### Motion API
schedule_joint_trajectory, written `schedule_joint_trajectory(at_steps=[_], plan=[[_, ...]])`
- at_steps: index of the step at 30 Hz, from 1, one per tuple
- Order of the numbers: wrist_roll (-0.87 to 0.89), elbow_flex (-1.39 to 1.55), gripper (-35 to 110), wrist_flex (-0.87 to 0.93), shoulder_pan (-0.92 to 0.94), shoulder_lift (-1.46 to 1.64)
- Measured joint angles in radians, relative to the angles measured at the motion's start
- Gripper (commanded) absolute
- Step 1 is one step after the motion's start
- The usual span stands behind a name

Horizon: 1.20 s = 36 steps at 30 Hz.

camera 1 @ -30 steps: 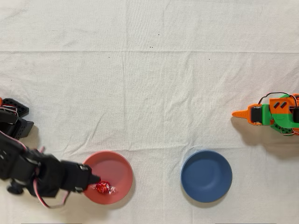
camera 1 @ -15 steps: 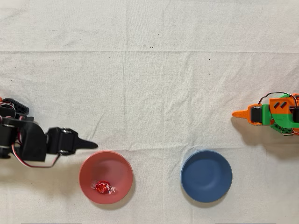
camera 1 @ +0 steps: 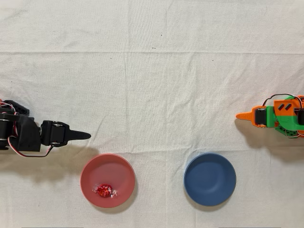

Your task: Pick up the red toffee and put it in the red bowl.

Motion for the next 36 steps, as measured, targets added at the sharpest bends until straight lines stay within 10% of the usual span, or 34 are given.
schedule_joint_trajectory(at_steps=[36], plan=[[0.084, 0.120, 1, 0.166, -0.104, 0.109]])
